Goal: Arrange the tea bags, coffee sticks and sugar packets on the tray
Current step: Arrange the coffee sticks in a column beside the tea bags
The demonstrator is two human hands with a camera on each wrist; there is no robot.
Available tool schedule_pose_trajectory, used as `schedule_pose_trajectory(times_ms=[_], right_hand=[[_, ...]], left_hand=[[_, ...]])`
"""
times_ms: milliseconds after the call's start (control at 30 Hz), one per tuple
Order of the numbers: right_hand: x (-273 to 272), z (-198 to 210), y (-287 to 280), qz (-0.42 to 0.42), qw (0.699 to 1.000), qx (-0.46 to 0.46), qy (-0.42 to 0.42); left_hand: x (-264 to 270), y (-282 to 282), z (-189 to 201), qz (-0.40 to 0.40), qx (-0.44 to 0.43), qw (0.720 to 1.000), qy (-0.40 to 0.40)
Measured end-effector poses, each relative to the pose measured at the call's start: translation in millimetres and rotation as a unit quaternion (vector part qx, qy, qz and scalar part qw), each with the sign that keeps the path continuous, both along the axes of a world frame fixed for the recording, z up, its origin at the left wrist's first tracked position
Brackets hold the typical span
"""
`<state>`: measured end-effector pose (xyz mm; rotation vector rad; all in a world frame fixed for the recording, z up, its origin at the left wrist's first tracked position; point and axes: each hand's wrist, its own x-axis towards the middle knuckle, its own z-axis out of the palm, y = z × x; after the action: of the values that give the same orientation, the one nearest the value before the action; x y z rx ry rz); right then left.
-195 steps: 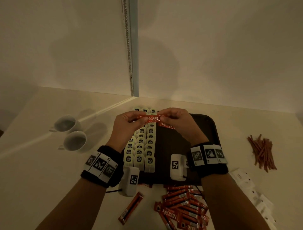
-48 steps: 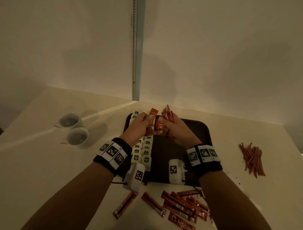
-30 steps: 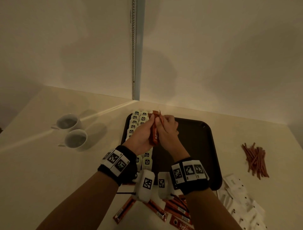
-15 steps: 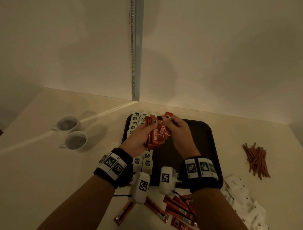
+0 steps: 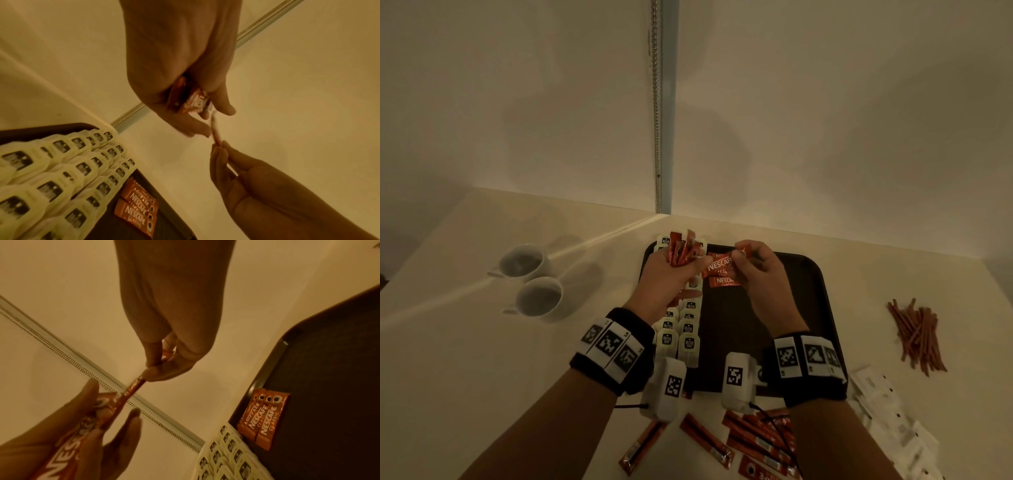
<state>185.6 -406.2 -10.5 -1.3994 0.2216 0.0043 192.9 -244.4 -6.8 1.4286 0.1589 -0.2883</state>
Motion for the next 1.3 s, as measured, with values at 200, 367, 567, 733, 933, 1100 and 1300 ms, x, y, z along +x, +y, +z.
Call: schedule_pose_trajectory(times_ms=[200,367,567,733,933,1100,1300], right_hand=[[-2.4,-4.8,7.8,0.006,0.998,0.058,0.02],[-4.5,-1.0,6.7,0.051,0.999,0.004,-0.013],[-4.4,-1.5,4.3,0.039,0.995,0.091,0.014],[-7.4,-1.2,-1.4,0.063,0.996,0.065,0.027],[-2.6,8.6,-16.0,0.099,0.995,0.014,0.013],[8.7,6.4,-29.6,0.132,0.991,-0.012,0.032],[34.0,-39.9,-82.6,0.065,0.941,-0.325,0.061]], left_hand=[[6.2,-0.1,9.5,0.005,0.036,0.998,-0.047],[8.6,-0.2,10.5,0.055,0.014,0.998,-0.034],[8.7,1.7,13.4,0.043,0.006,0.998,-0.037],[8.6,6.5,17.9,0.009,0.016,0.999,-0.037],[10.0,13.1,18.1,0.035,-0.042,0.998,0.01],[9.3,16.2,9.2,0.066,-0.05,0.996,0.027],[2.1,45.9,-9.2,0.101,-0.004,0.993,0.067]])
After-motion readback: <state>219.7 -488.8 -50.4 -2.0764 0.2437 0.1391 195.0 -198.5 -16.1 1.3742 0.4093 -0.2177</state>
